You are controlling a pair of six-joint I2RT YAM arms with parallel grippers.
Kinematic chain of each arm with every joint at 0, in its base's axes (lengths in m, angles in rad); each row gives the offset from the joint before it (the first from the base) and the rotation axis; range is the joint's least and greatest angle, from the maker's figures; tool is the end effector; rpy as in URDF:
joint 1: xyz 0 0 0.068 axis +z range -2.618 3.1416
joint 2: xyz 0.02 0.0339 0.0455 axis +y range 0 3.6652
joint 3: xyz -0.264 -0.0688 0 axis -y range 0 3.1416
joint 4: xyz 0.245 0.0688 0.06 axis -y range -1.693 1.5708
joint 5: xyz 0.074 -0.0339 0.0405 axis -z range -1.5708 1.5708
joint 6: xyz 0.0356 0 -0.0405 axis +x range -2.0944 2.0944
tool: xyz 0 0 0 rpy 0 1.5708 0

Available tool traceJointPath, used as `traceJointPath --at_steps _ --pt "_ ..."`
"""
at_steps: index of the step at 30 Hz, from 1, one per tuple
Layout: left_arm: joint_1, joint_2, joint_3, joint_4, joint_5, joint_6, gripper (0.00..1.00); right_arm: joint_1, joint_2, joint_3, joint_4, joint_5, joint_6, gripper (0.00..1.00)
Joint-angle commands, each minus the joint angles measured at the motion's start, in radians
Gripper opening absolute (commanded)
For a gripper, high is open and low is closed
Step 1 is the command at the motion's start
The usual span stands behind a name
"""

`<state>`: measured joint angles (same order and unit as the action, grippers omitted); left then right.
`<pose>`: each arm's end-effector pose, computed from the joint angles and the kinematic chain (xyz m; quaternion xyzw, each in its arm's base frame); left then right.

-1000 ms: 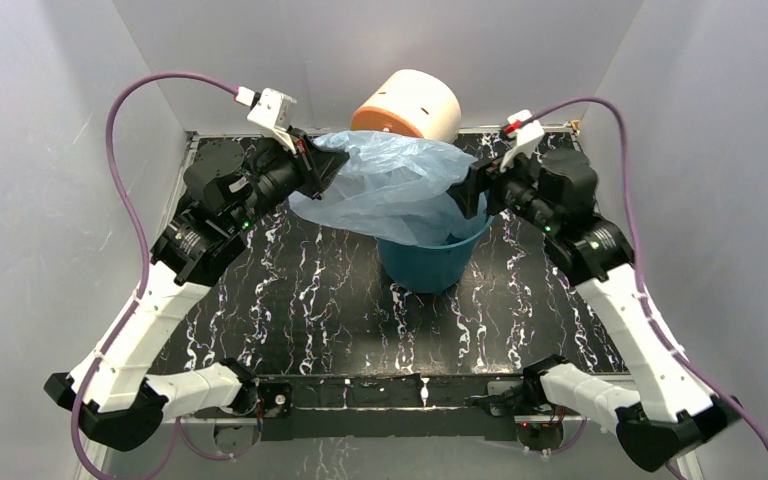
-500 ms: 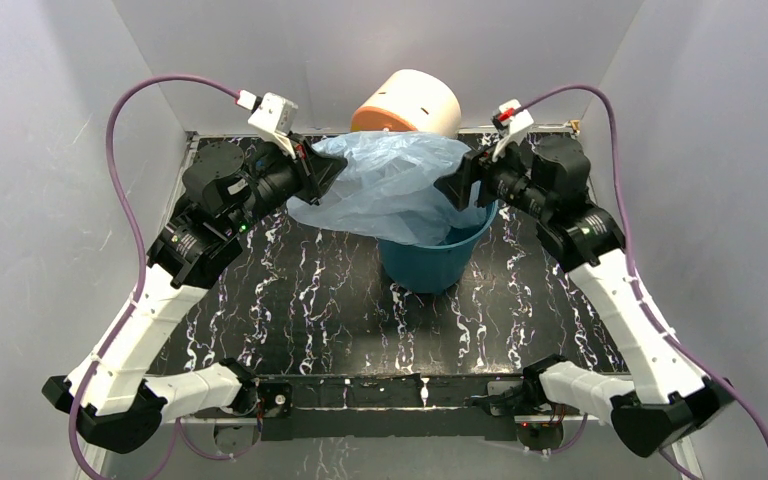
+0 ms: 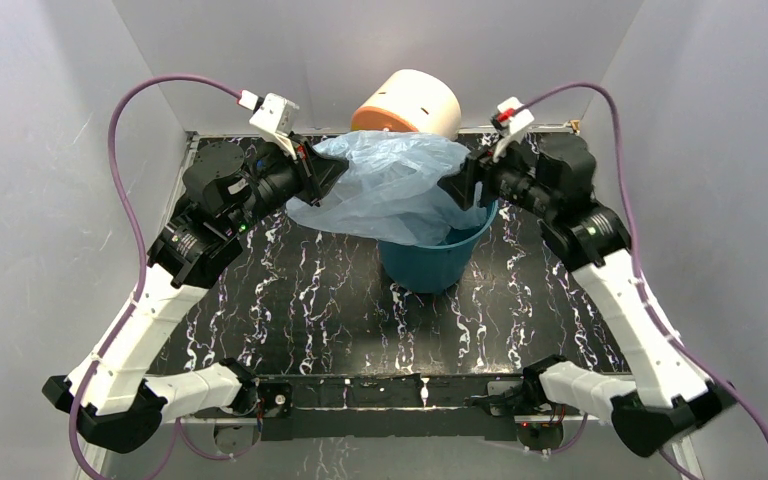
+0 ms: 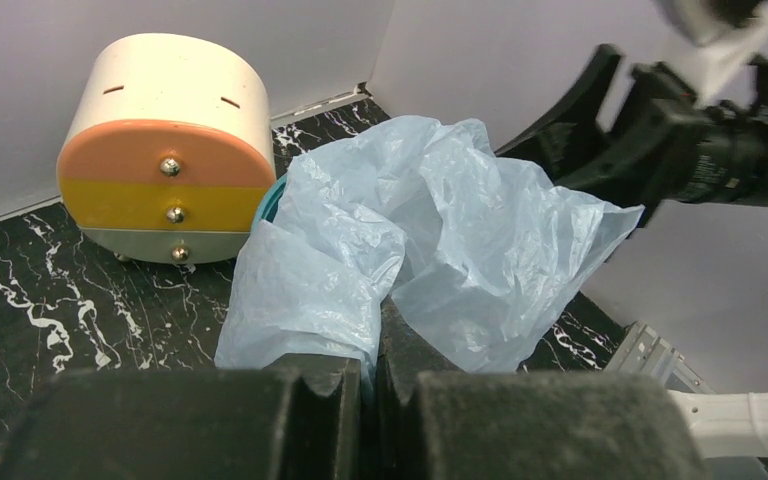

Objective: Put the trash bags into the trash bin
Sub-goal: Place the trash bag in the trash bin.

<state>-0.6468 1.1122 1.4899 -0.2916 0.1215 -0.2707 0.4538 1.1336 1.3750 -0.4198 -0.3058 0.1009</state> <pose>0.1711 -0.1346 0.5057 0.1701 0.6545 -0.3625 0.6413 0.2092 0.1140 0.4503 -0.2293 0.7294 0.2859 0.5776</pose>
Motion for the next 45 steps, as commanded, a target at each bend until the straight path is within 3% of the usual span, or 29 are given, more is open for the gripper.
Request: traceJointPath --at_steps 1,3,6,11,16,27,32,36,39,43,45 --pt "0.006 -0.018 0.018 0.032 0.007 0.008 0.00 -0.001 -0.185 -0.067 0.196 0.059 -0.097 0.73" --pt "0.006 -0.021 0.010 0.035 0.009 0.012 0.00 0.000 -0.213 -0.100 0.240 0.061 -0.157 0.76" --pt "0.006 -0.019 0.004 0.031 0.011 0.011 0.00 -0.001 -0.164 -0.039 0.179 0.076 -0.186 0.81" --pt "0.006 -0.022 -0.002 0.024 0.017 0.011 0.00 0.000 -0.074 -0.018 0.175 -0.107 -0.301 0.90" --pt "0.006 -0.012 0.012 0.005 0.035 0.010 0.00 0.000 0.007 0.039 0.199 -0.108 -0.291 0.91" --pt "0.006 -0.010 0.011 0.013 0.039 0.007 0.00 -0.001 -0.056 -0.127 0.308 -0.134 -0.181 0.18" --pt "0.006 -0.006 0.012 0.037 0.048 0.000 0.00 -0.001 -0.077 -0.191 0.291 -0.108 -0.114 0.10" --pt "0.006 0.016 0.033 0.099 0.078 -0.016 0.00 -0.001 -0.100 -0.278 0.277 0.057 -0.003 0.05" --pt "0.006 0.081 0.092 0.125 0.136 -0.031 0.00 0.000 -0.125 -0.337 0.261 0.183 0.087 0.05" --pt "0.006 0.198 0.172 0.167 0.262 -0.048 0.00 0.000 -0.194 -0.381 0.270 0.291 0.142 0.15" --pt "0.006 0.248 0.191 0.199 0.281 -0.077 0.00 -0.001 -0.225 -0.349 0.259 0.295 0.114 0.29"
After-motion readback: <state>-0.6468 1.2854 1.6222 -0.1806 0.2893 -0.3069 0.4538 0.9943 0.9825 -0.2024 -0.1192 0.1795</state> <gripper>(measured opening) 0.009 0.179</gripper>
